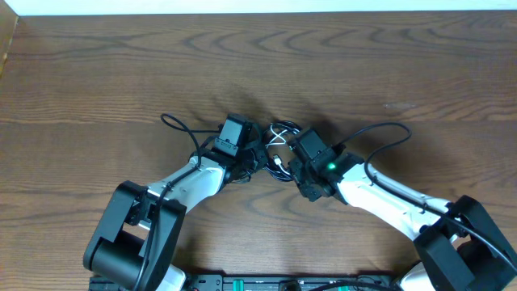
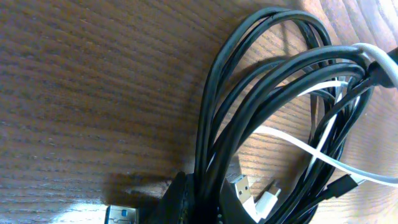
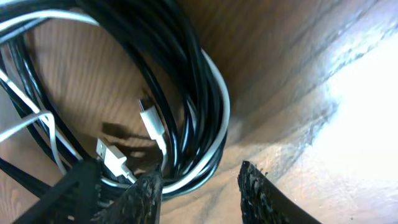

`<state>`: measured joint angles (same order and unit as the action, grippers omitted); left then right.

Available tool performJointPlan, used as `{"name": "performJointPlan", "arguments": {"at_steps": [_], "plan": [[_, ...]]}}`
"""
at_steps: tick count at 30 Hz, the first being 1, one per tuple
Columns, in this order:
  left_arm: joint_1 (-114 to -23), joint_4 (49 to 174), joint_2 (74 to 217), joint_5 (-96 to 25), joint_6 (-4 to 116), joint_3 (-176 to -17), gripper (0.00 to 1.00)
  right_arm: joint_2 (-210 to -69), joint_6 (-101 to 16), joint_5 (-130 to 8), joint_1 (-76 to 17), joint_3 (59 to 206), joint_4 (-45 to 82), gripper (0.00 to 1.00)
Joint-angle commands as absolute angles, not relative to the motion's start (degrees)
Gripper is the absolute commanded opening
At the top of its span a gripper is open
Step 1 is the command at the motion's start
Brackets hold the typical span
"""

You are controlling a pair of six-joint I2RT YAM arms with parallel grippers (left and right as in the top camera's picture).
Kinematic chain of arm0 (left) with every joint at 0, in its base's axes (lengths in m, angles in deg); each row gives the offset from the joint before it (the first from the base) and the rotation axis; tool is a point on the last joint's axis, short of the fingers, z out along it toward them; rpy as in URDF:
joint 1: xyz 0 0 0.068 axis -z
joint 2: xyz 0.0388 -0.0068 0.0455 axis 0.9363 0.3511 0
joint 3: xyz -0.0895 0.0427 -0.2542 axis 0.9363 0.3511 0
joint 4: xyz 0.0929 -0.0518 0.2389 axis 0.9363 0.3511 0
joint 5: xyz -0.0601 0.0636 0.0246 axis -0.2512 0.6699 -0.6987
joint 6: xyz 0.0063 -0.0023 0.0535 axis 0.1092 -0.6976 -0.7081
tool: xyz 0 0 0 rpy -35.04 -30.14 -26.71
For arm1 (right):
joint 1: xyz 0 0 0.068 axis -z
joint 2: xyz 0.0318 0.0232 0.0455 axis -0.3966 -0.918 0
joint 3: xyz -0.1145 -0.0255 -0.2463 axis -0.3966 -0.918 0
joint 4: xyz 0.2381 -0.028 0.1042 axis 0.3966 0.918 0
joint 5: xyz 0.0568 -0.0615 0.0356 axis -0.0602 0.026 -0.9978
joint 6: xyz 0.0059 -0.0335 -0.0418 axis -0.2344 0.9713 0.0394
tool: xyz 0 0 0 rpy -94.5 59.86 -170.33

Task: Untangle cables

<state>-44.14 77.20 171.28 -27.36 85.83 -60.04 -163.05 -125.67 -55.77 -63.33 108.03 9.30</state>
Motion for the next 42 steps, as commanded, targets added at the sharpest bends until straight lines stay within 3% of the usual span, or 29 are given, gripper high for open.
{"name": "performJointPlan", "arguments": {"at_steps": [1, 17, 22, 28, 33, 42], "plan": [[-43.97, 78.11, 170.86, -26.88, 85.05, -60.81, 0.08, -163.75, -127.38, -53.13, -64.34, 108.73, 9.37, 0.36], [-43.95, 78.57, 170.86, -28.72, 85.07, -60.81, 0.07, -166.98, -128.88, -52.89, -64.36, 108.71, 9.65, 0.34], [-43.97, 78.59, 170.86, -28.7, 85.05, -60.81, 0.07, -168.47, -128.82, -53.63, -64.36, 108.71, 8.32, 0.26], [-43.97, 78.57, 170.86, -28.04, 84.68, -60.81, 0.08, -168.4, -126.46, -53.61, -64.23, 108.73, 7.64, 0.06], [-43.97, 78.57, 170.86, -26.6, 82.56, -60.81, 0.08, -167.68, -122.59, -54.96, -63.57, 108.73, 7.64, 0.01], [-43.97, 79.08, 170.86, -23.65, 78.08, -60.81, 0.07, -164.42, -109.56, -58.96, -61.15, 108.73, 7.53, 0.01]]}}
